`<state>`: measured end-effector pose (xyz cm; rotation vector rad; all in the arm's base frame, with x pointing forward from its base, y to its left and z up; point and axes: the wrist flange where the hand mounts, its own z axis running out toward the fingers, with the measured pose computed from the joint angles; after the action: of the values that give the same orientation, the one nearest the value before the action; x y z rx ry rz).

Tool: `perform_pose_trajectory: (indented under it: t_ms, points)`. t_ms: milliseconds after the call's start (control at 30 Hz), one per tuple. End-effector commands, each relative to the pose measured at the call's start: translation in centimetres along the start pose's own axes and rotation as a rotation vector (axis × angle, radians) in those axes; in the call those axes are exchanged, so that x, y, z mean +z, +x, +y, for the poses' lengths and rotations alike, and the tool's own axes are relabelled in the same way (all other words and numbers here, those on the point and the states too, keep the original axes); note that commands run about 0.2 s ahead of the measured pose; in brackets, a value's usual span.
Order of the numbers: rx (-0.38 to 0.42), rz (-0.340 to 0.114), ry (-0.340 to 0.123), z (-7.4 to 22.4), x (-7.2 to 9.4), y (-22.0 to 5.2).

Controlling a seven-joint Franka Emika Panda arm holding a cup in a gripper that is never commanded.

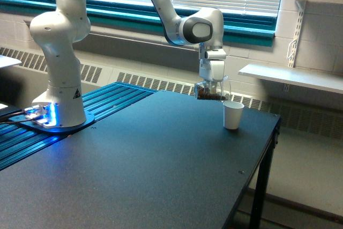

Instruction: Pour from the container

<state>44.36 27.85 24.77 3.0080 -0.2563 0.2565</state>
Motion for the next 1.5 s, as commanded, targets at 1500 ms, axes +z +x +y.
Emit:
perform_pose_trajectory:
  t_ms: [1500]
  points:
    - [-0.089, -0.014, -0.112, -1.6, 1.0, 1.5]
